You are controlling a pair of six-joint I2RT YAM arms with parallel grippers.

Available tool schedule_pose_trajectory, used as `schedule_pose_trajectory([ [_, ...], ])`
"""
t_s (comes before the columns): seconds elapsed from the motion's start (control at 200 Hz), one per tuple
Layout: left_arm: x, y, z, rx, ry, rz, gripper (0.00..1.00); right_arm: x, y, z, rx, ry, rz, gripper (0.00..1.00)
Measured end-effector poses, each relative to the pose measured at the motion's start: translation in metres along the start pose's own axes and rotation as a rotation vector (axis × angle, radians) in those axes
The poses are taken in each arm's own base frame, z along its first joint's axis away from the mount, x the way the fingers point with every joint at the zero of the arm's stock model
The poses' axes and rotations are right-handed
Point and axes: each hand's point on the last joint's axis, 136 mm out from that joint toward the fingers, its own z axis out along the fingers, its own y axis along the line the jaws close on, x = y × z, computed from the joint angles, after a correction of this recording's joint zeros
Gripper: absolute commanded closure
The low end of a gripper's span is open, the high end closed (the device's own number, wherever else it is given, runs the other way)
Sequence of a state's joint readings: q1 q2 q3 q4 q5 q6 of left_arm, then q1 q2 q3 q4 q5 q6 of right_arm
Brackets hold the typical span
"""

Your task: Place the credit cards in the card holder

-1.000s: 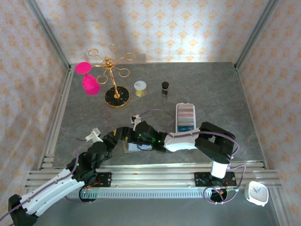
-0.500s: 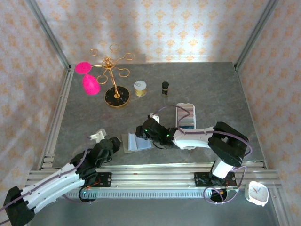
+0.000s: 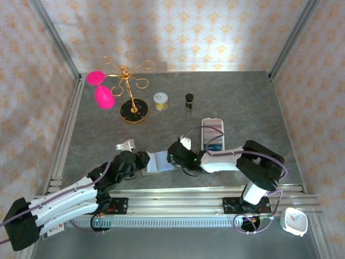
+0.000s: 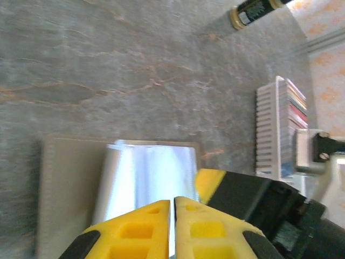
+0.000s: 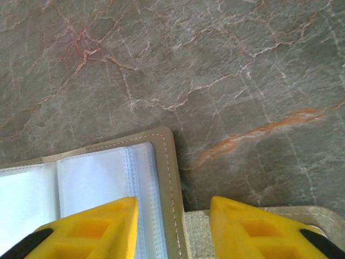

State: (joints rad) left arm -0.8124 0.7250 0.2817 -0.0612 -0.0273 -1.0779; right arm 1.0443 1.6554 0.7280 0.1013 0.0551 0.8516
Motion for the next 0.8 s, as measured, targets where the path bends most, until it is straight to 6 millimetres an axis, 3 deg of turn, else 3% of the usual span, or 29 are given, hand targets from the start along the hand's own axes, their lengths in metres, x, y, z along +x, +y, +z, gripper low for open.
schedule_pose_trajectory([
  [0.26, 0.031, -0.01, 0.025, -0.03, 0.126, 0.072, 0.89, -0.004, -0.015, -0.005, 0.037, -0.044, 0.036, 0.63],
  [0.535, 0.038, 0.009, 0.036, -0.085, 0.132, 0.086, 0.89, -0.008, -0.035, -0.013, 0.095, -0.084, 0.065, 0.62],
  [0.801, 0.049, 0.034, 0.043, -0.147, 0.147, 0.098, 0.89, -0.008, -0.04, -0.017, 0.116, -0.089, 0.061, 0.61],
])
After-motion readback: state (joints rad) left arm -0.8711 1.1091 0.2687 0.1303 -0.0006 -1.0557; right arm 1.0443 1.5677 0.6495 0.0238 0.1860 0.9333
